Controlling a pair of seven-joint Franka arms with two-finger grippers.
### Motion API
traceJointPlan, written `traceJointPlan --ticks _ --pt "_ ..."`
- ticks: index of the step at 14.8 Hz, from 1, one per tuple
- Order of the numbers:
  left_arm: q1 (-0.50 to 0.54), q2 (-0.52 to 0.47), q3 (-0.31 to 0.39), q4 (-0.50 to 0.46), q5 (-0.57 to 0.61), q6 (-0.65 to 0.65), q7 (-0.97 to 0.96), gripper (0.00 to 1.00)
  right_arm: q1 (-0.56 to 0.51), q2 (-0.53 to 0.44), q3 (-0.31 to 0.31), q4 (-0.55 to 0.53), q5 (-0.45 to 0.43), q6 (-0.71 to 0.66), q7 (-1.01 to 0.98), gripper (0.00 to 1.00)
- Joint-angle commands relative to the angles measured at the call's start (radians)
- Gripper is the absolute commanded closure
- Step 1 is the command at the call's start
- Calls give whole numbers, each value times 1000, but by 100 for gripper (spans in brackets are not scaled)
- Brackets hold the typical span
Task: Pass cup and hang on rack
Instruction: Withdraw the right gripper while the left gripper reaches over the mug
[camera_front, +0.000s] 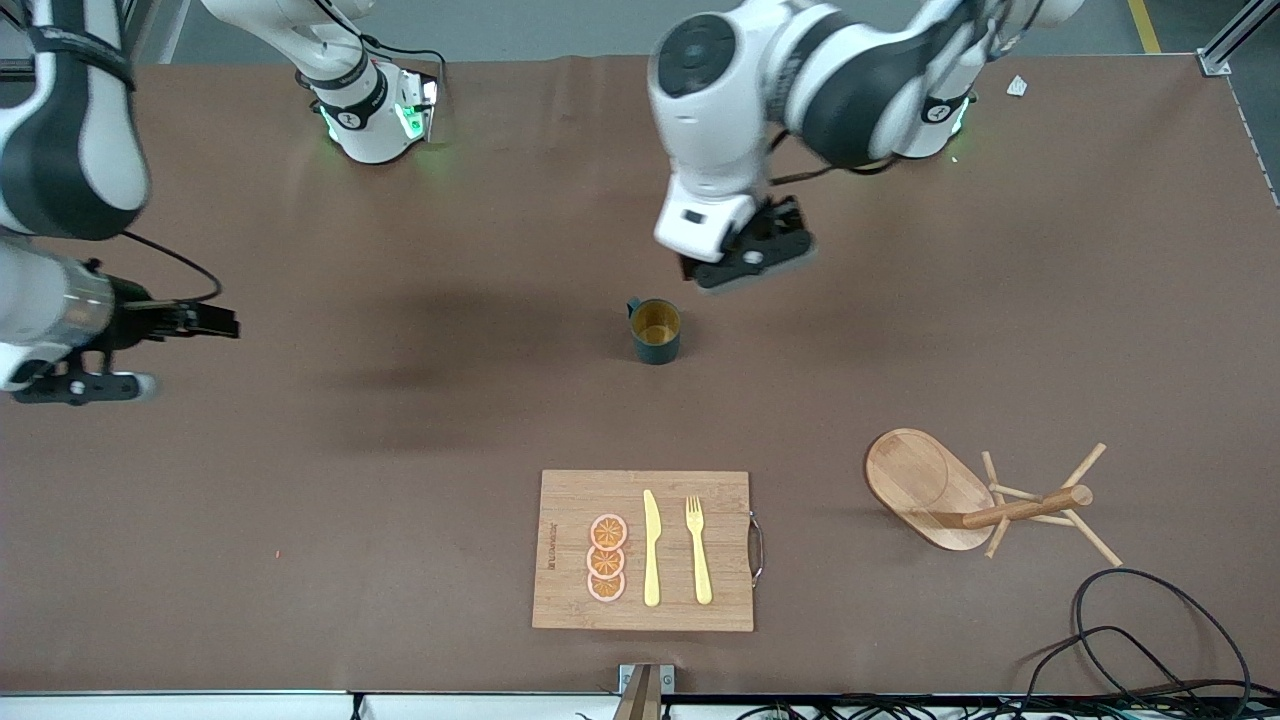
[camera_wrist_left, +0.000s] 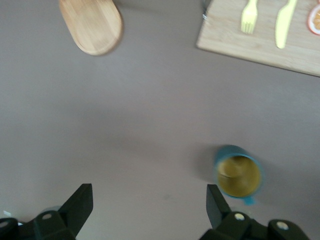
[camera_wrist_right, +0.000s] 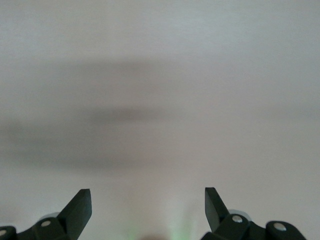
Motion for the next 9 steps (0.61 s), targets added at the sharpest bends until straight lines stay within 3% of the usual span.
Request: traceJointPlan --ticks 1,6,9 --pt "-115 106 9 62 93 16 -204 0 -39 -13 26 48 -31 -50 -10 0" --pt "-303 264 21 117 315 17 -469 0 -51 24 26 163 -33 -101 -2 0" --pt "-431 353 82 127 468 20 -654 0 -54 23 26 171 -28 -109 0 0"
